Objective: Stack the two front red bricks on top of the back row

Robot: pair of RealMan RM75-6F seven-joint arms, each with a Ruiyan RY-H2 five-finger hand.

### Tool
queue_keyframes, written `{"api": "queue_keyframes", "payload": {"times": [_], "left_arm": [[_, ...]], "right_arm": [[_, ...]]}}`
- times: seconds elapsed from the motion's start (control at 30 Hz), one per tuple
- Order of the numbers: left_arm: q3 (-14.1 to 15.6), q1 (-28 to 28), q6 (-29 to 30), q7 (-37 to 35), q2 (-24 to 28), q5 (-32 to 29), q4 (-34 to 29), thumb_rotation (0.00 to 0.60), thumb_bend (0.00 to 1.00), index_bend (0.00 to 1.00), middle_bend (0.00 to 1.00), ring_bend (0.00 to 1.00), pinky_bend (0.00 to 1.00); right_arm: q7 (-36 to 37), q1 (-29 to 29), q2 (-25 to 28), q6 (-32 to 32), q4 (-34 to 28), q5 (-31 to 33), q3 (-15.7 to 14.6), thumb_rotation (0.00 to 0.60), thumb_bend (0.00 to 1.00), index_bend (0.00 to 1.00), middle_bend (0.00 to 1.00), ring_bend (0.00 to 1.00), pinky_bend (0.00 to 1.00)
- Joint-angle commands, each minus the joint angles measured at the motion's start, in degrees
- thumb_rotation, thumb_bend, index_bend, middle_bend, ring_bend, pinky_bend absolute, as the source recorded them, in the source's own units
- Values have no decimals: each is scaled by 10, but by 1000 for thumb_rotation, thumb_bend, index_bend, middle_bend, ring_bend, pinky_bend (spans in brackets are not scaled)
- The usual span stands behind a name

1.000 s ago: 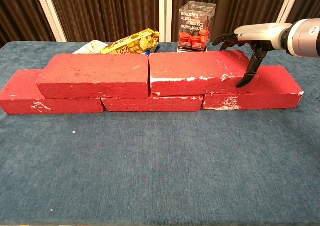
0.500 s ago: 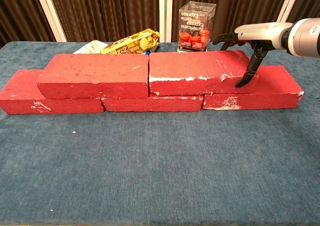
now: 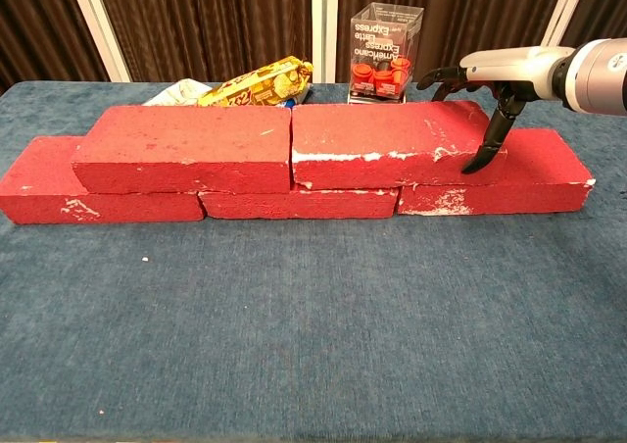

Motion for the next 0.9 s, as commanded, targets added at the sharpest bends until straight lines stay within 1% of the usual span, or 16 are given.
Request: {"api": "queue_keyframes", "payload": {"times": [0.03,0.13,0.23,0.5,0.63,0.73,0.83,0.9], "left_arm": [[0,0,0,-1,0,0,0,600,6,0,0,0,0],[1,0,-1,-1,0,0,1,600,6,0,0,0,0],[3,-1,-4,-5,2,4,2,600,6,0,0,0,0],[2,0,0,-6,3,4,2,600,6,0,0,0,0],[3,1,2,-6,5,4,1,600,7,0,0,0,0],[2,3,5,-5,5,2,0,600,6,0,0,0,0],[2,6,9,-4,4,1,0,600,6,0,0,0,0],[0,8,15,0,3,0,1,600,6,0,0,0,0]], "right_arm": [[1,0,0,-1,-1,1,0,600,0,0,128,31,0],[7,0,2,-8,-3,3,1,600,0,0,64,1,0],[8,0,4,-10,-3,2,0,600,0,0,6,0,0],[15,-3,6,-5,-11,-10,3,600,0,0,0,0,0],[21,-13,23,12,-35,-31,6,600,0,0,0,0,0],[19,-30,48,43,-72,-58,4,600,0,0,0,0,0],[18,-62,83,99,-124,-100,-3,600,0,0,0,0,0],[20,-95,108,156,-160,-146,-12,600,0,0,0,0,0]]}}
